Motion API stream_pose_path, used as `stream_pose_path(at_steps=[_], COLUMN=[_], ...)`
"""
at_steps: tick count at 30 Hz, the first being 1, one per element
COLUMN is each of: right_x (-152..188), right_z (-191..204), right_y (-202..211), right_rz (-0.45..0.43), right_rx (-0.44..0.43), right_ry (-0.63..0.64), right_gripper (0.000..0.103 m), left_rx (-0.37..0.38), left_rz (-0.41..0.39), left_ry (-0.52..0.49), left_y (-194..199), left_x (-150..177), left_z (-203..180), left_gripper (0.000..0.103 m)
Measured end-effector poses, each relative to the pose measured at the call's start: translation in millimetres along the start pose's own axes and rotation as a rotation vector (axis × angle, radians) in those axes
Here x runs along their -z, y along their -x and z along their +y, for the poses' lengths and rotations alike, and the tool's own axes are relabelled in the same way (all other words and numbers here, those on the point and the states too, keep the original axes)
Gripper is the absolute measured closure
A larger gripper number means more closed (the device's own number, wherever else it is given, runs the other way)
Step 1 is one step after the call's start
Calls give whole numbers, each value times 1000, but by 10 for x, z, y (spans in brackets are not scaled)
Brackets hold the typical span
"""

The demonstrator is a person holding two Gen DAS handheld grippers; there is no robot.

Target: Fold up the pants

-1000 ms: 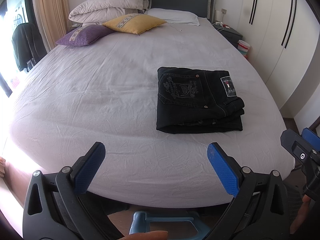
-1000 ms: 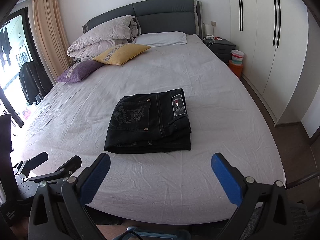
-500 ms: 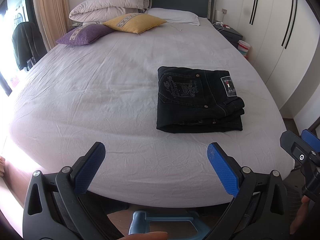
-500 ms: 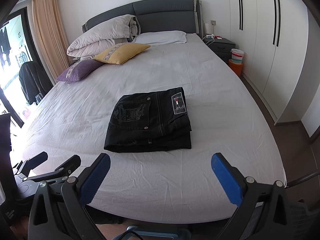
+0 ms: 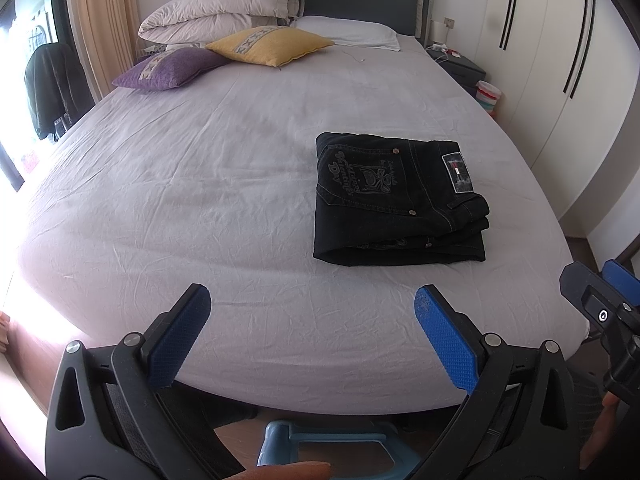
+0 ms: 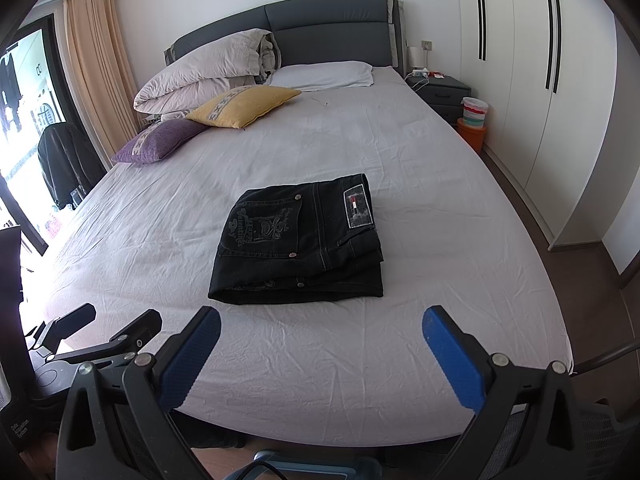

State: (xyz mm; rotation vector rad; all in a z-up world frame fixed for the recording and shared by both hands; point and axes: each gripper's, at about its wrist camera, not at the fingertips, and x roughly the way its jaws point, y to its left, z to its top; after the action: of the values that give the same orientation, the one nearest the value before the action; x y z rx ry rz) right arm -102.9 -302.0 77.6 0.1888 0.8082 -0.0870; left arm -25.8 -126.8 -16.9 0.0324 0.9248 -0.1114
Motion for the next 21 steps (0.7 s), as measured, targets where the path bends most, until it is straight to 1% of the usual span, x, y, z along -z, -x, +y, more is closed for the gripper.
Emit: stream_pose_path(at_steps=[21], right_x=[25], right_z=[-16], right_y=[20], right_rz=[6], right_rx=[0], right_ry=[2], right_gripper=[0], left_rx=[-10], left_rz=[1], left_ry=[5], left_y=[-16], left_x=[4], left_z=[3], left_gripper=[0])
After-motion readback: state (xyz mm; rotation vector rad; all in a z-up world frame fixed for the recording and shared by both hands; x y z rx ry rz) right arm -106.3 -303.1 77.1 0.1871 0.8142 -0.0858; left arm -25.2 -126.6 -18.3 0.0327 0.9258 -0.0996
